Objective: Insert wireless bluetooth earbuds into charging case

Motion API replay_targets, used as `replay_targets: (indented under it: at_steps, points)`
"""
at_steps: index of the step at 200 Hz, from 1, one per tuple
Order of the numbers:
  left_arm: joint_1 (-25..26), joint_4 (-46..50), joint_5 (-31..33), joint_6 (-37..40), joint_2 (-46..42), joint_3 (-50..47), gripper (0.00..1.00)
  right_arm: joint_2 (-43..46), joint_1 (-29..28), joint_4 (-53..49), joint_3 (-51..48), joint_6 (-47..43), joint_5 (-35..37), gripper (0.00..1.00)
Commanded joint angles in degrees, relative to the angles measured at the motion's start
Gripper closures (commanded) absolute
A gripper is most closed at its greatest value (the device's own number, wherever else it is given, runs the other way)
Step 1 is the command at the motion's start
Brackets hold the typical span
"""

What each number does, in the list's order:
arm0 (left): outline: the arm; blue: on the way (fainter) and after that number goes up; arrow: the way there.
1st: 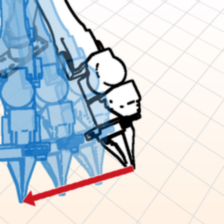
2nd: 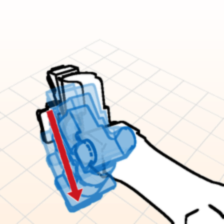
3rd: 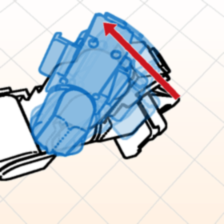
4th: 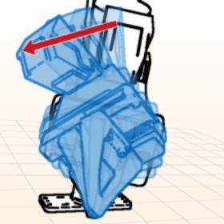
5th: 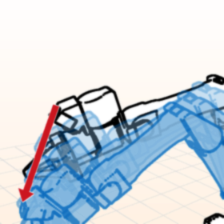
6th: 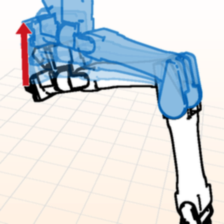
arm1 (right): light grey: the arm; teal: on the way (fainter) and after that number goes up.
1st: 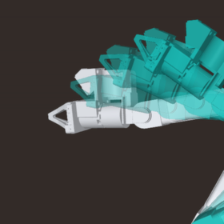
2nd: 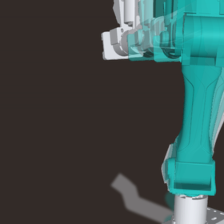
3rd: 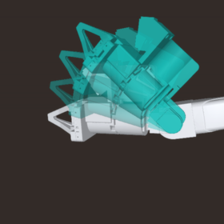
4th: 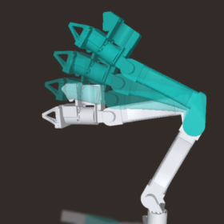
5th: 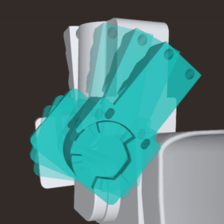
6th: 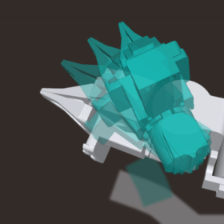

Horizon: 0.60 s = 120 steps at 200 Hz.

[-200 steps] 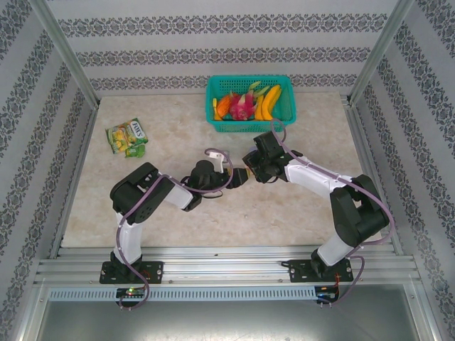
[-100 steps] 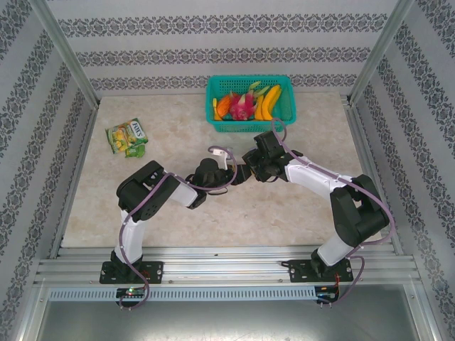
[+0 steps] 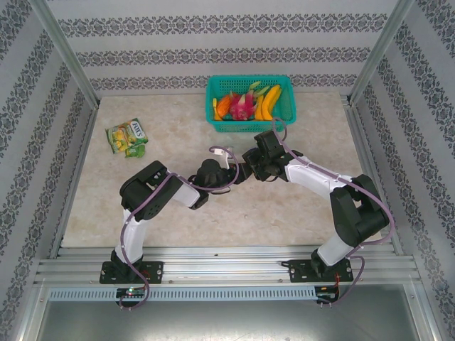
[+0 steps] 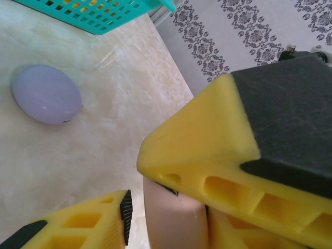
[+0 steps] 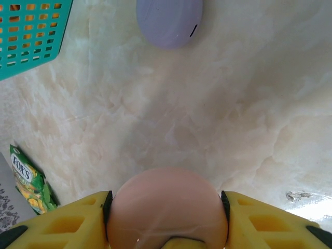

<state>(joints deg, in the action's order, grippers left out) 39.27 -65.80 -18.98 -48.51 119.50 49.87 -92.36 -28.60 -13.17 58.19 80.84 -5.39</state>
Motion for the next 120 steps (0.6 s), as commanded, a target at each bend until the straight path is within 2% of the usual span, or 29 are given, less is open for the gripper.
replay_targets:
  at_steps: [1,83,120]
  points:
    - [0.06,-2.29,4.07,-1.23,1.95,1.09,0.64,1.11,-0.17,-0.46,-0.88,0.59,-0.85,0.51]
    - [0.19,-3.74,4.96,-2.65,2.77,1.16,0.86,2.12,0.29,-0.17,-1.23,0.72,-1.29,0.49]
    - [0.2,-2.96,4.43,-2.99,2.25,0.98,0.88,3.47,2.07,1.06,-0.49,-0.56,-2.9,0.31]
